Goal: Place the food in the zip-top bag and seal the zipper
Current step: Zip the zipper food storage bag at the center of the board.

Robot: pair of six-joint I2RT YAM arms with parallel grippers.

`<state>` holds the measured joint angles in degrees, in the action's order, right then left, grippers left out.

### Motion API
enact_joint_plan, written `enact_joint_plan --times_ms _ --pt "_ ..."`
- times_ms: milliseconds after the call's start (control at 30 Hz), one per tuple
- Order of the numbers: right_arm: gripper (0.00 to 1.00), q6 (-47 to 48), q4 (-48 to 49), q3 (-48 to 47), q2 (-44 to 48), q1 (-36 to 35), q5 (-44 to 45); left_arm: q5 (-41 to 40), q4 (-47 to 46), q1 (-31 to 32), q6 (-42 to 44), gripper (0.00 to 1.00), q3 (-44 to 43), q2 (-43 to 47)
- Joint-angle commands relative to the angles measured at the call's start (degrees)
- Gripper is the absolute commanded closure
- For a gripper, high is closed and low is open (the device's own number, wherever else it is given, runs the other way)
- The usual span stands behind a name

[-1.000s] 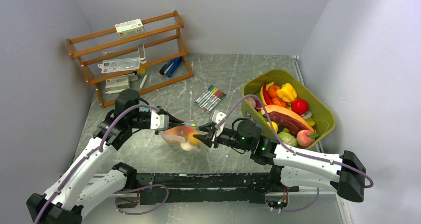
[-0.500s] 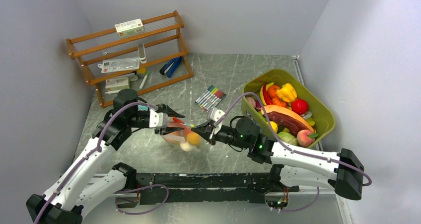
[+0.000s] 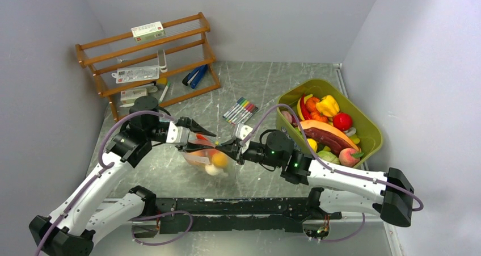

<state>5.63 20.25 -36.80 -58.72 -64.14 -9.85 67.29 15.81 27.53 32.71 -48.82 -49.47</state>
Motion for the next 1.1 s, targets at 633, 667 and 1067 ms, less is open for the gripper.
enact_joint_plan --times_ms 633,667,1067 --pt "1.00 0.79 2.45 -2.10 -0.96 -0.05 -1.68 1.22 1.24 2.53 4.54 0.89 -0.60 -1.35" --pt "1.00 0.82 2.34 -2.13 -0.98 -0.06 -1.71 1.14 1.35 2.54 4.55 0.92 -0.63 -1.33" --pt "0.83 -0.63 2.89 -2.48 -1.21 -0.03 -0.05 -0.04 1.35 2.60 3.85 0.93 -0.60 -1.31"
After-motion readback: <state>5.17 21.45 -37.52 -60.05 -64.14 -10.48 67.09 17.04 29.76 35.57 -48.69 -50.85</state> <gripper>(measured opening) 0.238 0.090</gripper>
